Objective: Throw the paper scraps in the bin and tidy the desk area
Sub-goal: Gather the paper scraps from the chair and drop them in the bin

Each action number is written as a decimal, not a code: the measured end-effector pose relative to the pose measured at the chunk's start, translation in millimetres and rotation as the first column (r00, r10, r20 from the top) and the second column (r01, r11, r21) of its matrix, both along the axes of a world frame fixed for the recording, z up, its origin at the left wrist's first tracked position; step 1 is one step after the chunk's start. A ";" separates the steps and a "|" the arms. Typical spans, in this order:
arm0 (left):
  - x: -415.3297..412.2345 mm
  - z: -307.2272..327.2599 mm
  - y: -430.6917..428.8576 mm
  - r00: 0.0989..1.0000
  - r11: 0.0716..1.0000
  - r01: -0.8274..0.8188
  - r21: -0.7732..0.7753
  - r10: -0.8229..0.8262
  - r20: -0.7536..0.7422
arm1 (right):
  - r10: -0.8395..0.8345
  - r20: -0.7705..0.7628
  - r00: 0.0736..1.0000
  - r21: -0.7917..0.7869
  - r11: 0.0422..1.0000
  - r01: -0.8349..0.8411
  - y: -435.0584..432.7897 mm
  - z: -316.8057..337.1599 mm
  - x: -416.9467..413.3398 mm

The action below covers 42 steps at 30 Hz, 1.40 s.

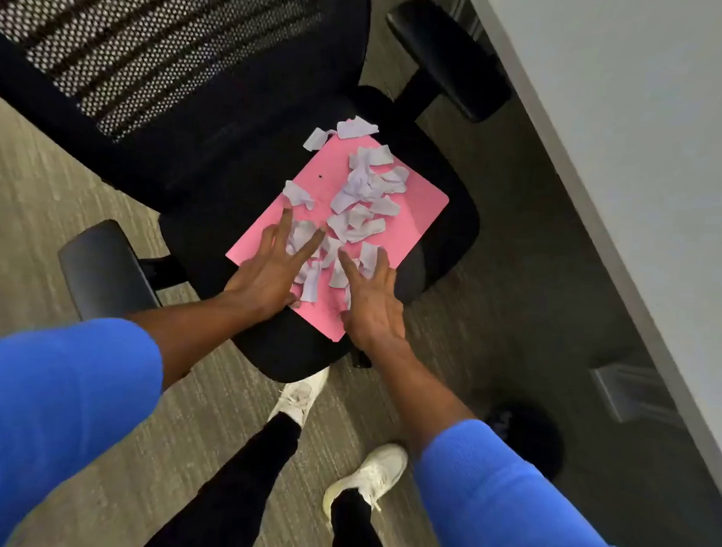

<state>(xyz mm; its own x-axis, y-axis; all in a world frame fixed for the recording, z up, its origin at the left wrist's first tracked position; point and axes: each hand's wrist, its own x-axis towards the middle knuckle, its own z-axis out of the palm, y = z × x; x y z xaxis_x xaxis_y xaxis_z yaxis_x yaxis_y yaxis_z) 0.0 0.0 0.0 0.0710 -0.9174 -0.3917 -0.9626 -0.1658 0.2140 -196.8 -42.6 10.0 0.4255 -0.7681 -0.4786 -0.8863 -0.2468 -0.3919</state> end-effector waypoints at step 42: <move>-78.3 20.2 7.7 0.920 0.892 -0.267 -0.364 0.123 -0.371 | -0.477 0.159 0.865 -0.079 0.867 0.492 16.0 -9.7 -89.1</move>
